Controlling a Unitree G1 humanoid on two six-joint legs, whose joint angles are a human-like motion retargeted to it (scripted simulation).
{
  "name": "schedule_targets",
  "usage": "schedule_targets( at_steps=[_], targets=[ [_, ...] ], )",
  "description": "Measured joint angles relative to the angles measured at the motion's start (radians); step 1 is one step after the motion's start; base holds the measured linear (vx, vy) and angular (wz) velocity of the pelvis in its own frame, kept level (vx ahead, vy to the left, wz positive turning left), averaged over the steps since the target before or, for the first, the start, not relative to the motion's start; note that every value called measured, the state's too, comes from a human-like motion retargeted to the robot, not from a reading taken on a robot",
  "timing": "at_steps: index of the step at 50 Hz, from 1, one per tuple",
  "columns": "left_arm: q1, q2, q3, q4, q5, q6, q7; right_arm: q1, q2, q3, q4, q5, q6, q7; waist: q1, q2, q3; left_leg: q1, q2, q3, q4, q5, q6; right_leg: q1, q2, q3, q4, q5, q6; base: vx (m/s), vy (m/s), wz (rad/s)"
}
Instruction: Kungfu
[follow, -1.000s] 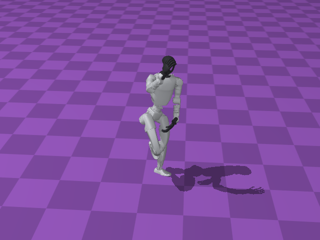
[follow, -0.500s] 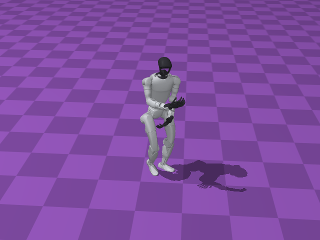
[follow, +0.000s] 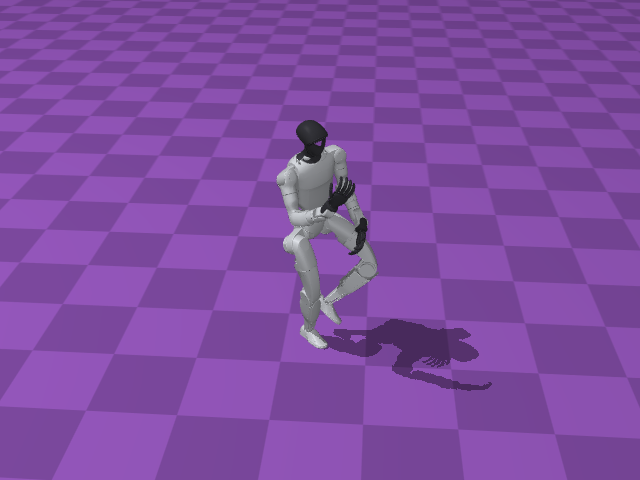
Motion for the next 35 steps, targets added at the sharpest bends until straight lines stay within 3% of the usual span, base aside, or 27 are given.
schedule_targets(
  at_steps=[2, 5, 8, 10, 12, 14, 15, 17, 20, 26, 30, 35],
  targets=[
    [-0.026, 0.085, 0.068, -0.022, 0.129, -0.014, 0.038, -0.047, -0.09, -0.119, -0.071, -0.127, -0.068, -0.069, 0.017, 0.001, -0.023, -0.076, 0.045, -0.041, 0.2, -0.062, 0.044, 0.049, 0.03, 0.004, -0.051, 0.013, 0.0, 0.23, -0.22, 0.63],
    [-0.063, 0.217, 0.175, -0.053, 0.344, -0.046, 0.132, -0.101, -0.213, -0.274, -0.167, -0.359, -0.168, -0.238, 0.093, -0.009, -0.04, -0.185, 0.218, -0.05, 0.323, -0.15, 0.137, 0.119, 0.067, 0.006, -0.104, 0.028, 0.0, 0.23, -0.21, -0.3],
    [-0.093, 0.342, 0.282, -0.066, 0.485, -0.08, 0.28, -0.131, -0.296, -0.392, -0.256, -0.625, -0.244, -0.434, 0.194, -0.046, -0.003, -0.263, 0.394, -0.039, 0.044, -0.127, 0.212, 0.193, 0.06, 0.05, -0.105, 0.043, 0.0, 0.01, 0.01, -1.4],
    [-0.11, 0.407, 0.352, -0.048, 0.537, -0.1, 0.412, -0.141, -0.328, -0.44, -0.316, -0.813, -0.265, -0.605, 0.211, -0.107, 0.021, -0.278, 0.358, -0.042, -0.362, -0.006, 0.172, 0.216, 0.008, 0.097, -0.099, 0.047, 0.0, -0.14, -0.02, -0.66],
    [-0.117, 0.458, 0.402, -0.009, 0.541, -0.13, 0.554, -0.129, -0.351, -0.461, -0.374, -0.976, -0.256, -0.813, 0.188, -0.174, 0.03, -0.243, 0.225, -0.143, -0.866, 0.135, 0.116, 0.239, -0.055, 0.111, -0.098, 0.035, 0.0, -0.15, -0.13, 0.22],
    [-0.116, 0.495, 0.438, 0.025, 0.51, -0.161, 0.668, -0.11, -0.389, -0.487, -0.421, -1.082, -0.255, -0.98, 0.183, -0.212, 0.026, -0.226, 0.168, -0.245, -1.193, 0.074, 0.139, 0.243, -0.102, 0.107, -0.093, 0.022, 0.0, -0.12, -0.07, 0.24],
    [-0.114, 0.504, 0.457, 0.039, 0.493, -0.177, 0.713, -0.102, -0.414, -0.503, -0.439, -1.125, -0.262, -1.041, 0.19, -0.227, 0.016, -0.248, 0.154, -0.28, -1.27, -0.008, 0.175, 0.229, -0.127, 0.101, -0.09, 0.02, 0.0, -0.1, -0.03, -0.13],
    [-0.084, 0.5, 0.494, 0.063, 0.464, -0.209, 0.765, -0.078, -0.453, -0.533, -0.463, -1.176, -0.281, -1.087, 0.227, -0.242, 0.011, -0.251, 0.173, -0.258, -1.272, -0.076, 0.194, 0.209, -0.154, 0.104, -0.07, 0.022, 0.0, 0.0, 0.01, -0.57],
    [0.005, 0.483, 0.566, 0.093, 0.444, -0.242, 0.812, -0.052, -0.438, -0.527, -0.494, -1.164, -0.291, -1.071, 0.218, -0.225, 0.014, -0.313, 0.254, -0.274, -0.965, -0.039, 0.231, 0.214, -0.157, 0.081, -0.063, 0.033, 0.013, 0.07, 0.1, -0.65],
    [0.173, 0.296, 0.663, 0.035, 0.43, -0.342, 0.892, 0.006, -0.453, -0.546, -0.505, -1.071, -0.318, -1.022, 0.227, -0.15, -0.043, -0.336, 0.376, -0.193, -0.153, -0.122, 0.307, 0.179, -0.14, 0.075, -0.077, 0.044, 0.028, 0.13, 0.15, -0.28],
    [0.231, 0.189, 0.574, 0.007, 0.409, -0.398, 1.066, 0.029, -0.475, -0.563, -0.519, -1.036, -0.299, -0.99, 0.23, -0.049, -0.077, -0.222, 0.396, -0.147, 0.234, -0.082, 0.203, 0.187, -0.062, 0.037, -0.155, 0.077, 0.001, 0.12, 0.1, 0.08],
    [0.303, 0.118, 0.5, -0.022, 0.424, -0.386, 1.091, 0.052, -0.477, -0.558, -0.535, -1.014, -0.29, -0.975, 0.145, 0.024, -0.153, -0.028, 0.146, 0.006, 0.417, 0.016, 0.0, 0.166, -0.055, -0.063, -0.252, 0.106, 0.0, 0.14, 0.12, 0.97]
  ],
)
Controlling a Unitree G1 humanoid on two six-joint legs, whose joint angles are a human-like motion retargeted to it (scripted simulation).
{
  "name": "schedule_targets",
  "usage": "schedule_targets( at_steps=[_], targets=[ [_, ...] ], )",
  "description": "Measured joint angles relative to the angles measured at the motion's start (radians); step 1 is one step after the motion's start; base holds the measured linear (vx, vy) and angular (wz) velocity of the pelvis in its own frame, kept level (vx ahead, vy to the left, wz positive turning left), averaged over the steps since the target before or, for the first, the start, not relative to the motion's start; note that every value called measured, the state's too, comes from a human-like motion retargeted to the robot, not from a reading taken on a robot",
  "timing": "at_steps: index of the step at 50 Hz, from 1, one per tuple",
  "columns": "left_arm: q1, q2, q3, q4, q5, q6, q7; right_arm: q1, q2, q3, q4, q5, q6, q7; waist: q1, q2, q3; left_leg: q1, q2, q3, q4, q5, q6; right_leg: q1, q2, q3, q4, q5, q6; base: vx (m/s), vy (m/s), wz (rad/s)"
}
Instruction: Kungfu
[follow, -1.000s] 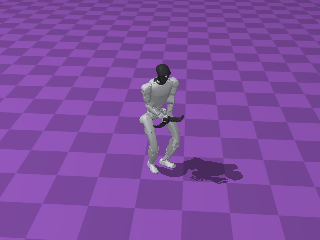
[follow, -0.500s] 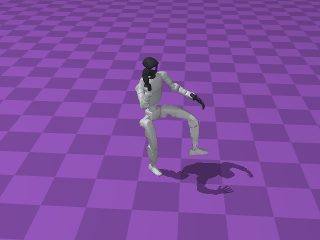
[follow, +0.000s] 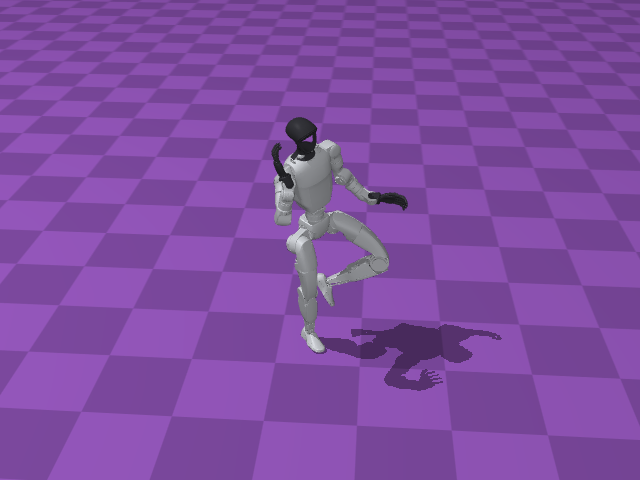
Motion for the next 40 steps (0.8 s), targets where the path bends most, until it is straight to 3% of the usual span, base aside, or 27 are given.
schedule_targets(
  at_steps=[3, 5, 10, 15, 18, 21, 22, 23, 25, 27, 28, 30, 32, 33, 35, 36, 37, 40],
  targets=[
    [0.034, -0.01, -0.028, -0.05, -0.012, 0.022, -0.005, 0.006, 0.016, 0.019, 0.006, -0.002, 0.015, 0.005, -0.027, -0.003, -0.015, 0.096, -0.128, 0.058, -0.062, 0.064, -0.039, -0.009, -0.031, -0.034, -0.012, 0.003, 0.003, 0.09, 0.26, 0.75],
    [0.055, -0.008, -0.036, -0.105, -0.02, 0.032, 0.0, 0.002, 0.031, 0.05, 0.023, 0.017, 0.03, 0.019, -0.029, -0.012, -0.016, 0.126, -0.16, 0.039, -0.119, 0.071, -0.032, -0.008, -0.045, -0.052, -0.011, 0.0, 0.006, 0.11, 0.23, 0.54],
    [0.084, 0.01, -0.017, -0.266, -0.032, 0.069, 0.032, -0.028, 0.097, 0.208, 0.113, 0.115, 0.067, 0.122, 0.014, -0.029, -0.021, 0.103, -0.092, -0.093, -0.337, 0.075, 0.064, 0.019, -0.041, -0.083, -0.016, -0.013, 0.023, 0.17, 0.25, 0.54],
    [0.043, 0.035, 0.007, -0.42, -0.082, 0.105, 0.043, -0.078, 0.177, 0.403, 0.285, 0.24, 0.127, 0.254, 0.118, -0.059, -0.011, 0.09, -0.033, -0.127, -0.762, 0.118, 0.112, 0.09, -0.042, -0.107, -0.039, -0.031, 0.058, 0.15, 0.25, 0.78],
    [-0.046, 0.072, 0.012, -0.461, -0.126, 0.128, 0.045, -0.106, 0.238, 0.495, 0.415, 0.334, 0.158, 0.375, 0.184, -0.074, -0.004, 0.135, -0.059, -0.097, -1.138, 0.196, 0.075, 0.153, -0.041, -0.142, -0.063, -0.042, 0.094, 0.24, 0.28, 1.23],
    [-0.185, 0.111, 0.016, -0.471, -0.169, 0.166, 0.023, -0.169, 0.316, 0.567, 0.611, 0.422, 0.173, 0.506, 0.252, -0.079, 0.02, 0.208, -0.116, -0.132, -1.528, 0.278, -0.037, 0.243, -0.027, -0.189, -0.091, -0.055, 0.136, 0.31, 0.31, 1.33],
    [-0.234, 0.121, 0.016, -0.474, -0.183, 0.178, 0.021, -0.194, 0.343, 0.59, 0.682, 0.448, 0.178, 0.545, 0.268, -0.081, 0.027, 0.22, -0.134, -0.143, -1.614, 0.259, -0.054, 0.271, -0.024, -0.211, -0.1, -0.059, 0.152, 0.36, 0.33, 1.68],
    [-0.284, 0.13, 0.014, -0.478, -0.197, 0.186, 0.024, -0.223, 0.368, 0.612, 0.756, 0.477, 0.186, 0.584, 0.273, -0.086, 0.029, 0.22, -0.149, -0.118, -1.659, 0.196, -0.028, 0.294, -0.026, -0.245, -0.109, -0.062, 0.169, 0.34, 0.26, 2.22],
    [-0.379, 0.144, 0.002, -0.481, -0.212, 0.198, 0.038, -0.267, 0.414, 0.646, 0.88, 0.569, 0.247, 0.658, 0.253, -0.085, 0.017, 0.244, -0.164, 0.046, -1.679, 0.11, 0.113, 0.334, -0.012, -0.333, -0.123, -0.066, 0.206, 0.45, 0.29, 2.82],
    [-0.466, 0.168, -0.008, -0.472, -0.221, 0.218, 0.059, -0.305, 0.467, 0.661, 0.974, 0.696, 0.335, 0.742, 0.239, -0.071, 0.008, 0.305, -0.159, 0.159, -1.622, 0.144, 0.152, 0.371, 0.016, -0.366, -0.114, -0.064, 0.25, 0.66, 0.34, 2.25],
    [-0.505, 0.185, -0.012, -0.469, -0.225, 0.227, 0.072, -0.327, 0.493, 0.668, 1.012, 0.755, 0.369, 0.776, 0.249, -0.075, 0.008, 0.345, -0.168, 0.162, -1.592, 0.17, 0.137, 0.391, 0.013, -0.36, -0.103, -0.057, 0.279, 0.73, 0.31, 1.37],
    [-0.557, 0.205, -0.018, -0.477, -0.237, 0.232, 0.09, -0.346, 0.528, 0.683, 1.056, 0.805, 0.406, 0.795, 0.284, -0.125, -0.022, 0.404, -0.239, 0.184, -1.564, -0.073, 0.203, 0.407, -0.05, -0.386, -0.084, -0.012, 0.35, 0.84, 0.28, 0.89],
    [-0.611, 0.245, -0.026, -0.454, -0.232, 0.237, 0.098, -0.357, 0.561, 0.639, 1.11, 0.79, 0.402, 0.801, 0.313, -0.17, -0.043, 0.415, -0.285, 0.167, -1.557, -0.068, 0.235, 0.448, -0.085, -0.402, -0.031, 0.084, 0.403, 1.0, 0.19, 1.12],
    [-0.639, 0.262, -0.023, -0.427, -0.22, 0.237, 0.096, -0.359, 0.582, 0.619, 1.134, 0.746, 0.376, 0.791, 0.29, -0.165, -0.066, 0.387, -0.295, 0.107, -1.536, -0.076, 0.234, 0.454, -0.07, -0.42, 0.004, 0.154, 0.414, 1.05, 0.29, 1.54],
    [-0.681, 0.281, 0.031, -0.378, -0.216, 0.248, 0.096, -0.378, 0.642, 0.619, 1.181, 0.639, 0.32, 0.745, 0.286, -0.159, -0.052, 0.407, -0.293, 0.082, -1.533, -0.081, 0.2, 0.435, -0.105, -0.321, 0.132, 0.295, 0.394, 0.75, 0.3, 1.3],
    [-0.695, 0.295, 0.032, -0.363, -0.229, 0.24, 0.108, -0.393, 0.664, 0.624, 1.203, 0.594, 0.299, 0.711, 0.235, -0.128, -0.044, 0.439, -0.305, 0.027, -1.55, -0.092, 0.176, 0.425, -0.065, -0.279, 0.18, 0.323, 0.386, 0.49, 0.23, 2.0],
    [-0.71, 0.306, 0.027, -0.348, -0.242, 0.234, 0.116, -0.404, 0.678, 0.626, 1.22, 0.554, 0.281, 0.677, 0.189, -0.102, -0.037, 0.465, -0.318, -0.026, -1.564, -0.102, 0.156, 0.413, -0.017, -0.231, 0.221, 0.33, 0.395, 0.51, 0.18, 3.0],
    [-0.772, 0.311, -0.02, -0.295, -0.278, 0.233, 0.095, -0.411, 0.663, 0.603, 1.232, 0.487, 0.229, 0.568, 0.116, -0.071, -0.049, 0.473, -0.348, -0.165, -1.583, -0.1, 0.121, 0.328, 0.186, -0.054, 0.28, 0.25, 0.523, 0.62, -0.05, 2.58]
  ],
)
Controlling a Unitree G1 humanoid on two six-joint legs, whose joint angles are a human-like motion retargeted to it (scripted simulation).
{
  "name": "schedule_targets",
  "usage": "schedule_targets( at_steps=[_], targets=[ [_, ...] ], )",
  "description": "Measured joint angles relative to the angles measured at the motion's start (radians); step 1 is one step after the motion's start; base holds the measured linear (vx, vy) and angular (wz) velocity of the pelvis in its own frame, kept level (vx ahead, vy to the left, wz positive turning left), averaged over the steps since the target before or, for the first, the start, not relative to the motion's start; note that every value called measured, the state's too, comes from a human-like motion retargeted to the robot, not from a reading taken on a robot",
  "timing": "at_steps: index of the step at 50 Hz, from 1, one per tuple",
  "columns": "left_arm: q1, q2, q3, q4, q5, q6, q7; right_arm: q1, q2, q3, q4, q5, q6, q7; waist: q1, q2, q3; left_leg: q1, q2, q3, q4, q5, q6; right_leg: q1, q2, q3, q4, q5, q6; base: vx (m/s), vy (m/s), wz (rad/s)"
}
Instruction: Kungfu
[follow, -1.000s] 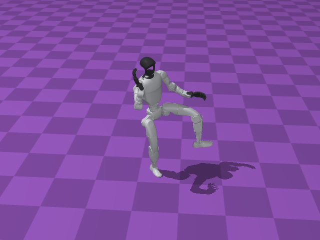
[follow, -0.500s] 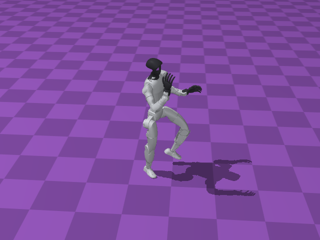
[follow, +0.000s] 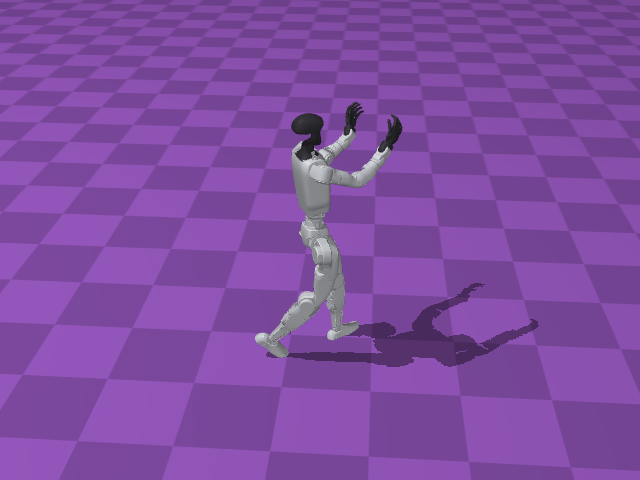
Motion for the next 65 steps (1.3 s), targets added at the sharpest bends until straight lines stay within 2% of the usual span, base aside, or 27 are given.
schedule_targets(
  at_steps=[2, 3, 6, 8, 12, 15, 17, 18, 20, 21, 22, 23, 25, 27, 28, 30, 32, 34, 37, 40, 41, 45, 50, 53, 57, 60, 65],
  targets=[
    [-0.043, -0.009, -0.02, 0.05, 0.005, -0.001, -0.038, 0.008, -0.03, -0.017, -0.005, -0.068, -0.049, -0.083, 0.018, -0.015, -0.015, -0.001, -0.002, -0.017, 0.0, 0.005, -0.018, -0.035, -0.026, -0.025, 0.048, -0.014, -0.005, 0.58, -0.05, 1.65],
    [-0.057, -0.017, -0.034, 0.071, 0.014, -0.008, -0.056, 0.013, -0.05, -0.024, -0.003, -0.12, -0.07, -0.124, 0.004, -0.016, -0.01, 0.037, -0.032, -0.031, -0.018, -0.003, -0.02, -0.024, -0.077, -0.08, 0.072, -0.025, -0.02, 0.51, 0.12, 2.03],
    [-0.082, -0.037, -0.063, 0.118, 0.039, -0.009, -0.07, 0.029, -0.086, -0.048, 0.004, -0.289, -0.078, -0.25, -0.032, -0.024, 0.015, 0.114, -0.066, -0.068, -0.051, -0.014, -0.041, -0.043, -0.129, -0.13, 0.073, -0.059, -0.11, 0.42, 0.0, 1.84],
    [-0.086, -0.06, -0.071, 0.154, 0.057, -0.012, -0.071, 0.058, -0.098, -0.068, 0.012, -0.395, -0.059, -0.315, -0.062, -0.041, 0.026, 0.149, -0.097, -0.096, -0.058, -0.02, -0.032, -0.087, -0.132, -0.074, 0.028, -0.095, -0.152, 0.41, -0.1, 1.49],
    [-0.038, -0.142, -0.071, 0.221, 0.101, -0.018, -0.141, 0.195, -0.1, -0.134, 0.043, -0.542, 0.034, -0.348, -0.121, -0.09, 0.043, 0.207, -0.189, -0.182, -0.079, -0.028, 0.028, -0.24, -0.164, 0.07, -0.099, -0.15, -0.226, 0.29, -0.13, 1.24],
    [0.057, -0.243, -0.055, 0.306, 0.173, 0.006, -0.248, 0.359, -0.065, -0.19, 0.128, -0.67, 0.107, -0.314, -0.19, -0.104, 0.116, 0.293, -0.22, -0.2, -0.121, -0.016, 0.029, -0.363, -0.228, 0.088, -0.263, -0.093, -0.278, 0.1, -0.06, 0.81],
    [0.128, -0.292, -0.073, 0.504, 0.297, -0.007, -0.309, 0.481, -0.022, -0.2, 0.265, -0.747, 0.188, -0.292, -0.247, -0.106, 0.169, 0.359, -0.215, -0.2, -0.145, -0.021, 0.019, -0.432, -0.266, 0.032, -0.38, 0.036, -0.279, 0.06, 0.02, 0.46],
    [0.148, -0.314, -0.107, 0.65, 0.363, 0.017, -0.339, 0.543, -0.005, -0.202, 0.357, -0.784, 0.231, -0.261, -0.278, -0.102, 0.192, 0.392, -0.211, -0.203, -0.158, -0.023, 0.026, -0.474, -0.276, -0.001, -0.424, 0.089, -0.275, 0.05, 0.04, 0.45],
    [0.196, -0.327, -0.271, 0.873, 0.428, 0.161, -0.517, 0.642, 0.008, -0.187, 0.593, -0.878, 0.346, -0.139, -0.35, -0.087, 0.245, 0.449, -0.199, -0.225, -0.185, -0.024, 0.049, -0.557, -0.293, -0.063, -0.48, 0.097, -0.237, 0.01, 0.05, 0.47],
    [0.227, -0.309, -0.386, 0.893, 0.394, 0.199, -0.637, 0.669, 0.01, -0.187, 0.743, -0.969, 0.454, -0.051, -0.391, -0.073, 0.27, 0.467, -0.188, -0.243, -0.198, -0.025, 0.06, -0.605, -0.288, -0.054, -0.484, 0.064, -0.247, 0.03, 0.03, 0.4],
    [0.262, -0.31, -0.48, 0.899, 0.361, 0.216, -0.683, 0.7, 0.005, -0.189, 0.88, -1.069, 0.57, 0.046, -0.427, -0.059, 0.292, 0.484, -0.176, -0.258, -0.209, -0.025, 0.069, -0.655, -0.281, -0.036, -0.481, 0.047, -0.268, 0.11, 0.01, 0.27],
    [0.307, -0.35, -0.531, 0.877, 0.333, 0.19, -0.582, 0.739, -0.01, -0.198, 0.992, -1.19, 0.699, 0.16, -0.455, -0.046, 0.312, 0.499, -0.162, -0.267, -0.218, -0.026, 0.074, -0.708, -0.272, -0.002, -0.466, 0.063, -0.308, 0.16, 0.02, 0.16],
    [0.372, -0.498, -0.477, 0.863, 0.435, 0.036, -0.235, 0.929, -0.062, -0.181, 1.03, -1.4, 0.901, 0.378, -0.501, -0.037, 0.347, 0.534, -0.147, -0.269, -0.237, -0.035, 0.076, -0.787, -0.267, 0.042, -0.439, 0.115, -0.328, 0.18, -0.01, 0.12],
    [0.398, -0.572, -0.485, 0.822, 0.548, -0.131, 0.035, 1.15, -0.125, -0.14, 1.03, -1.449, 0.957, 0.446, -0.553, -0.037, 0.374, 0.555, -0.136, -0.275, -0.246, -0.042, 0.071, -0.828, -0.271, 0.05, -0.42, 0.129, -0.329, 0.13, -0.09, 0.44],
    [0.409, -0.593, -0.555, 0.793, 0.561, -0.158, 0.141, 1.261, -0.155, -0.16, 1.03, -1.461, 0.97, 0.44, -0.576, -0.034, 0.378, 0.557, -0.129, -0.285, -0.247, -0.044, 0.065, -0.84, -0.277, 0.047, -0.413, 0.13, -0.333, 0.16, -0.18, 0.66],
    [0.42, -0.553, -0.729, 0.677, 0.569, -0.138, 0.163, 1.473, -0.199, -0.243, 1.03, -1.459, 0.952, 0.41, -0.61, -0.025, 0.367, 0.549, -0.116, -0.307, -0.24, -0.049, 0.056, -0.852, -0.286, 0.032, -0.4, 0.134, -0.337, 0.2, -0.27, 0.68],
    [0.437, -0.523, -0.788, 0.612, 0.765, -0.148, 0.046, 1.66, -0.208, -0.363, 1.03, -1.452, 0.866, 0.413, -0.622, -0.034, 0.333, 0.536, -0.114, -0.33, -0.231, -0.053, 0.054, -0.852, -0.289, 0.029, -0.386, 0.144, -0.326, 0.2, -0.38, 0.41],
    [0.449, -0.488, -0.834, 0.581, 0.842, -0.128, -0.07, 1.802, -0.212, -0.482, 1.03, -1.44, 0.797, 0.445, -0.62, -0.049, 0.292, 0.528, -0.122, -0.346, -0.229, -0.06, 0.053, -0.852, -0.277, 0.057, -0.368, 0.168, -0.312, 0.17, -0.45, -0.04],
    [0.475, -0.461, -0.834, 0.562, 0.833, -0.102, -0.142, 1.928, -0.214, -0.627, 1.03, -1.368, 0.79, 0.468, -0.63, -0.085, 0.254, 0.531, -0.134, -0.349, -0.231, -0.069, 0.041, -0.827, -0.252, 0.098, -0.349, 0.212, -0.288, 0.09, -0.36, -0.27],
    [0.495, -0.444, -0.79, 0.548, 0.774, -0.2, -0.172, 1.957, -0.226, -0.716, 1.03, -1.22, 0.823, 0.402, -0.667, -0.108, 0.24, 0.537, -0.14, -0.329, -0.233, -0.078, 0.019, -0.77, -0.231, 0.091, -0.33, 0.2, -0.246, 0.06, -0.19, -0.39],
    [0.495, -0.441, -0.775, 0.546, 0.753, -0.227, -0.17, 1.941, -0.231, -0.725, 1.03, -1.158, 0.807, 0.378, -0.678, -0.113, 0.241, 0.533, -0.144, -0.325, -0.23, -0.081, 0.014, -0.75, -0.231, 0.076, -0.321, 0.197, -0.232, 0.04, -0.09, -0.49],
    [0.486, -0.433, -0.74, 0.527, 0.733, -0.263, -0.161, 1.834, -0.213, -0.697, 1.03, -0.971, 0.68, 0.337, -0.702, -0.114, 0.238, 0.516, -0.158, -0.318, -0.23, -0.096, 0.012, -0.694, -0.224, 0.055, -0.267, 0.178, -0.198, 0.04, -0.06, -0.52],
    [0.496, -0.469, -0.752, 0.504, 0.719, -0.263, -0.164, 1.687, -0.179, -0.592, 1.03, -1.0, 0.562, 0.344, -0.647, -0.1, 0.185, 0.496, -0.178, -0.305, -0.243, -0.122, 0.037, -0.671, -0.217, 0.059, -0.17, 0.16, -0.158, 0.2, -0.12, -0.77],
    [0.503, -0.489, -0.768, 0.46, 0.696, -0.273, -0.189, 1.62, -0.167, -0.548, 1.002, -1.029, 0.5, 0.29, -0.608, -0.079, 0.144, 0.477, -0.196, -0.316, -0.24, -0.15, 0.054, -0.678, -0.228, 0.055, -0.126, 0.151, -0.138, 0.36, -0.17, -0.62],
    [0.489, -0.484, -0.762, 0.359, 0.699, -0.292, -0.188, 1.593, -0.141, -0.514, 0.812, -1.039, 0.415, 0.21, -0.563, -0.062, 0.118, 0.469, -0.211, -0.312, -0.231, -0.187, 0.06, -0.706, -0.246, 0.069, -0.101, 0.132, -0.133, 0.31, -0.14, -0.45],
    [0.459, -0.457, -0.754, 0.284, 0.687, -0.3, -0.152, 1.589, -0.135, -0.491, 0.614, -1.04, 0.381, 0.164, -0.555, -0.046, 0.125, 0.48, -0.209, -0.31, -0.222, -0.206, 0.048, -0.726, -0.261, 0.083, -0.102, 0.129, -0.136, 0.33, -0.1, -0.06],
    [0.39, -0.407, -0.724, 0.188, 0.656, -0.302, -0.111, 1.625, -0.178, -0.422, 0.185, -0.982, 0.284, 0.236, -0.594, -0.012, 0.15, 0.501, -0.19, -0.366, -0.197, -0.23, 0.018, -0.792, -0.266, 0.195, -0.088, 0.152, -0.215, 0.42, -0.19, 0.51]
  ],
)
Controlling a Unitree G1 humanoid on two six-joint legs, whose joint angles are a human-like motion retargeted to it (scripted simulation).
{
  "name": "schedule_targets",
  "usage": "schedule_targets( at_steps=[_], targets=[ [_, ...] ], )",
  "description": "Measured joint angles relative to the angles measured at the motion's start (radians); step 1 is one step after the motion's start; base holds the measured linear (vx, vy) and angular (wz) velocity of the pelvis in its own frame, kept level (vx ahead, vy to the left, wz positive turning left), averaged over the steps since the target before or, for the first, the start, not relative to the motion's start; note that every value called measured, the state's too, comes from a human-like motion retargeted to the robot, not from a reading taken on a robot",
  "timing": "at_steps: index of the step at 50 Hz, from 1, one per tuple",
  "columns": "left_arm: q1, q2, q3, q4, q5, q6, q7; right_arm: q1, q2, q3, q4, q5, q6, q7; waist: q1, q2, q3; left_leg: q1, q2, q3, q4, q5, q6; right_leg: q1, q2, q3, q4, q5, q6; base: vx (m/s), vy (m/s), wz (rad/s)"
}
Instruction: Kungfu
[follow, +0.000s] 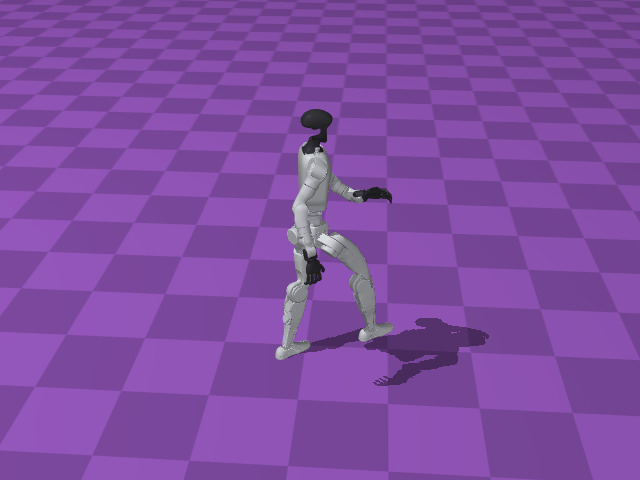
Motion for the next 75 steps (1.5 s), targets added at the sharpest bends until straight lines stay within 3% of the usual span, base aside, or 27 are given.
schedule_targets(
  at_steps=[6, 11, 13, 15, 17, 18, 20, 22, 23, 24, 25, 27, 30, 33, 34, 38, 46, 50, 53, 57, 60, 62, 64, 67, 70, 75],
  targets=[
    [-0.087, 0.034, -0.023, -0.142, -0.07, -0.028, -0.012, 0.051, -0.135, 0.047, -0.49, 0.247, -0.129, -0.009, 0.025, 0.039, -0.007, 0.039, 0.042, -0.03, 0.013, 0.034, -0.074, -0.064, -0.045, 0.047, -0.001, -0.001, -0.041, 0.61, -0.37, 0.88],
    [-0.205, 0.101, 0.019, -0.314, -0.055, -0.069, 0.131, -0.002, -0.194, 0.063, -0.763, 0.364, -0.292, -0.203, 0.054, 0.063, -0.013, 0.071, 0.095, -0.061, 0.044, 0.075, -0.12, -0.023, -0.102, 0.106, -0.048, -0.062, -0.081, 0.58, -0.45, 1.41],
    [-0.284, 0.143, 0.052, -0.378, -0.056, -0.067, 0.2, -0.091, -0.191, 0.082, -0.802, 0.353, -0.355, -0.356, 0.064, 0.067, -0.004, 0.09, 0.12, -0.083, 0.064, 0.057, -0.114, 0.017, -0.12, 0.135, -0.049, -0.123, -0.101, 0.64, -0.67, 1.54],
    [-0.4, 0.2, 0.097, -0.417, -0.034, -0.062, 0.249, -0.213, -0.191, 0.093, -0.786, 0.311, -0.426, -0.508, 0.073, 0.033, 0.004, 0.124, 0.114, -0.111, 0.093, 0.013, -0.08, 0.099, -0.165, 0.148, -0.071, -0.069, 0.004, 0.53, -0.63, 1.43],
    [-0.561, 0.25, 0.163, -0.303, 0.115, -0.046, 0.305, -0.394, -0.173, 0.093, -0.651, 0.229, -0.469, -0.597, 0.129, 0.031, -0.061, 0.083, 0.121, -0.104, 0.116, -0.03, -0.045, -0.034, -0.199, 0.068, 0.099, -0.115, -0.061, 0.62, -0.73, 1.02],
    [-0.62, 0.224, 0.181, -0.172, 0.197, 0.001, 0.354, -0.489, -0.165, 0.08, -0.526, 0.184, -0.478, -0.619, 0.138, 0.056, -0.078, 0.045, 0.152, -0.155, 0.18, -0.061, -0.038, -0.088, -0.135, 0.132, 0.191, -0.165, -0.051, 0.54, -0.62, 1.48],
    [-0.748, 0.138, 0.237, 0.125, 0.226, 0.138, 0.41, -0.762, -0.174, 0.046, -0.193, 0.097, -0.496, -0.637, 0.136, 0.053, -0.059, 0.004, 0.157, -0.167, 0.258, -0.078, -0.036, -0.11, -0.173, 0.075, 0.285, -0.245, -0.049, 0.17, -0.38, 1.47],
    [-0.815, 0.072, 0.345, 0.25, 0.073, 0.152, 0.058, -1.028, -0.178, -0.035, 0.183, 0.025, -0.434, -0.677, 0.105, 0.091, -0.042, -0.042, 0.21, -0.043, 0.272, -0.059, -0.059, -0.141, -0.176, 0.078, 0.365, -0.342, -0.033, -0.03, -0.16, 1.4],
    [-0.834, 0.058, 0.344, 0.262, -0.067, 0.152, -0.121, -1.13, -0.194, -0.056, 0.365, 0.034, -0.363, -0.702, 0.094, 0.111, -0.035, -0.063, 0.243, 0.031, 0.281, -0.05, -0.065, -0.138, -0.21, 0.032, 0.375, -0.354, -0.036, 0.03, -0.14, 1.74],
    [-0.846, 0.051, 0.341, 0.264, -0.147, 0.147, -0.184, -1.199, -0.218, -0.074, 0.492, 0.05, -0.304, -0.672, 0.085, 0.114, -0.029, -0.072, 0.274, 0.127, 0.275, -0.041, -0.068, -0.136, -0.243, 0.003, 0.387, -0.368, -0.031, -0.01, -0.14, 1.87],
    [-0.855, 0.048, 0.336, 0.262, -0.195, 0.138, -0.189, -1.251, -0.245, -0.089, 0.591, 0.07, -0.252, -0.614, 0.077, 0.11, -0.023, -0.075, 0.304, 0.234, 0.262, -0.031, -0.069, -0.134, -0.274, -0.018, 0.399, -0.382, -0.023, -0.14, -0.18, 1.96],
    [-0.868, 0.008, 0.33, 0.271, -0.154, 0.094, -0.055, -1.299, -0.312, -0.109, 0.691, 0.189, -0.199, -0.537, 0.068, 0.093, -0.026, -0.082, 0.352, 0.435, 0.209, -0.011, -0.085, -0.135, -0.321, -0.04, 0.429, -0.426, -0.001, -0.21, -0.32, 2.16],
    [-0.867, -0.027, 0.302, 0.278, -0.1, 0.048, 0.105, -1.314, -0.346, -0.112, 0.668, 0.287, -0.263, -0.513, 0.013, 0.107, 0.003, -0.091, 0.437, 0.645, 0.095, 0.059, -0.163, -0.098, -0.371, -0.148, 0.454, -0.465, 0.0, -0.23, -0.35, 2.07],
    [-0.857, -0.058, 0.312, 0.304, -0.047, 0.034, 0.101, -1.305, -0.387, -0.1, 0.585, 0.294, -0.326, -0.554, -0.029, 0.13, 0.044, -0.107, 0.477, 0.65, -0.003, 0.148, -0.263, -0.07, -0.369, -0.218, 0.486, -0.51, -0.001, -0.1, -0.2, 1.4],
    [-0.862, -0.062, 0.317, 0.311, -0.048, 0.028, 0.088, -1.303, -0.406, -0.098, 0.556, 0.274, -0.344, -0.563, -0.039, 0.13, 0.047, -0.128, 0.461, 0.626, -0.028, 0.172, -0.273, -0.078, -0.389, -0.227, 0.494, -0.518, 0.001, -0.2, -0.04, 1.35],
    [-0.877, -0.071, 0.333, 0.327, -0.086, 0.007, 0.054, -1.292, -0.487, -0.081, 0.466, 0.225, -0.379, -0.549, -0.043, 0.111, 0.037, -0.192, 0.392, 0.58, -0.107, 0.219, -0.273, -0.133, -0.462, -0.232, 0.535, -0.545, 0.012, -0.22, 0.01, 0.98],
    [-0.894, -0.023, 0.351, 0.352, -0.097, -0.004, 0.019, -1.278, -0.578, -0.105, 0.302, 0.348, -0.439, -0.521, -0.049, 0.106, 0.057, -0.283, 0.393, 0.484, -0.139, 0.23, -0.273, -0.136, -0.511, -0.299, 0.628, -0.636, 0.044, -0.1, -0.04, 0.65],
    [-0.871, -0.026, 0.364, 0.347, -0.1, -0.005, -0.024, -1.261, -0.604, -0.133, 0.238, 0.453, -0.456, -0.546, -0.04, 0.106, 0.072, -0.326, 0.39, 0.481, -0.13, 0.24, -0.273, -0.107, -0.561, -0.344, 0.65, -0.634, 0.053, -0.09, 0.06, 0.74],
    [-0.787, -0.019, 0.345, 0.296, -0.123, 0.029, -0.113, -1.222, -0.588, -0.141, 0.17, 0.593, -0.406, -0.52, -0.053, 0.098, 0.045, -0.361, 0.343, 0.467, -0.154, 0.28, -0.273, -0.103, -0.638, -0.353, 0.67, -0.609, 0.063, -0.04, 0.14, 1.14],
    [-0.53, 0.004, 0.345, 0.193, -0.17, 0.177, -0.275, -1.108, -0.429, -0.123, -0.01, 0.928, -0.237, -0.377, -0.053, 0.083, 0.015, -0.37, 0.311, 0.479, -0.175, 0.305, -0.273, -0.096, -0.669, -0.34, 0.679, -0.596, 0.081, 0.05, 0.06, 0.69],
    [-0.233, -0.006, 0.356, 0.101, -0.321, 0.154, -0.424, -0.901, -0.208, -0.088, -0.226, 1.177, -0.23, -0.149, -0.03, 0.077, 0.006, -0.369, 0.296, 0.495, -0.186, 0.317, -0.273, -0.084, -0.676, -0.338, 0.677, -0.594, 0.092, 0.12, 0.04, 0.37],
    [0.01, -0.017, 0.362, 0.024, -0.477, 0.115, -0.596, -0.701, -0.096, -0.038, -0.345, 1.323, -0.168, 0.02, 0.012, 0.073, 0.0, -0.378, 0.29, 0.493, -0.186, 0.318, -0.273, -0.072, -0.681, -0.345, 0.675, -0.596, 0.1, 0.11, 0.03, 0.38],
    [0.243, -0.021, 0.374, -0.042, -0.603, 0.127, -0.716, -0.487, 0.007, 0.04, -0.449, 1.396, -0.096, 0.173, 0.068, 0.068, -0.005, -0.386, 0.276, 0.489, -0.187, 0.315, -0.273, -0.066, -0.692, -0.345, 0.675, -0.595, 0.111, 0.13, 0.07, 0.4],
    [0.541, -0.047, 0.462, -0.121, -0.717, 0.116, -0.742, -0.236, 0.155, 0.105, -0.53, 1.373, -0.008, 0.351, 0.175, 0.076, 0.033, -0.376, 0.315, 0.486, -0.172, 0.304, -0.273, -0.022, -0.633, -0.355, 0.658, -0.586, 0.115, 0.09, 0.1, -0.18],
    [0.757, -0.043, 0.515, -0.208, -0.849, 0.068, -0.719, -0.105, 0.235, 0.098, -0.545, 1.339, 0.001, 0.376, 0.237, 0.078, 0.032, -0.393, 0.308, 0.464, -0.169, 0.307, -0.273, 0.018, -0.626, -0.362, 0.632, -0.559, 0.136, 0.12, 0.18, 0.46],
    [0.871, 0.01, 0.532, -0.319, -0.801, 0.056, -0.664, -0.048, 0.114, 0.137, -0.554, 1.433, -0.016, 0.337, 0.307, 0.067, 0.006, -0.431, 0.3, 0.448, -0.156, 0.356, -0.273, 0.088, -0.608, -0.377, 0.554, -0.486, 0.144, 0.11, 0.23, 0.58]
  ],
)
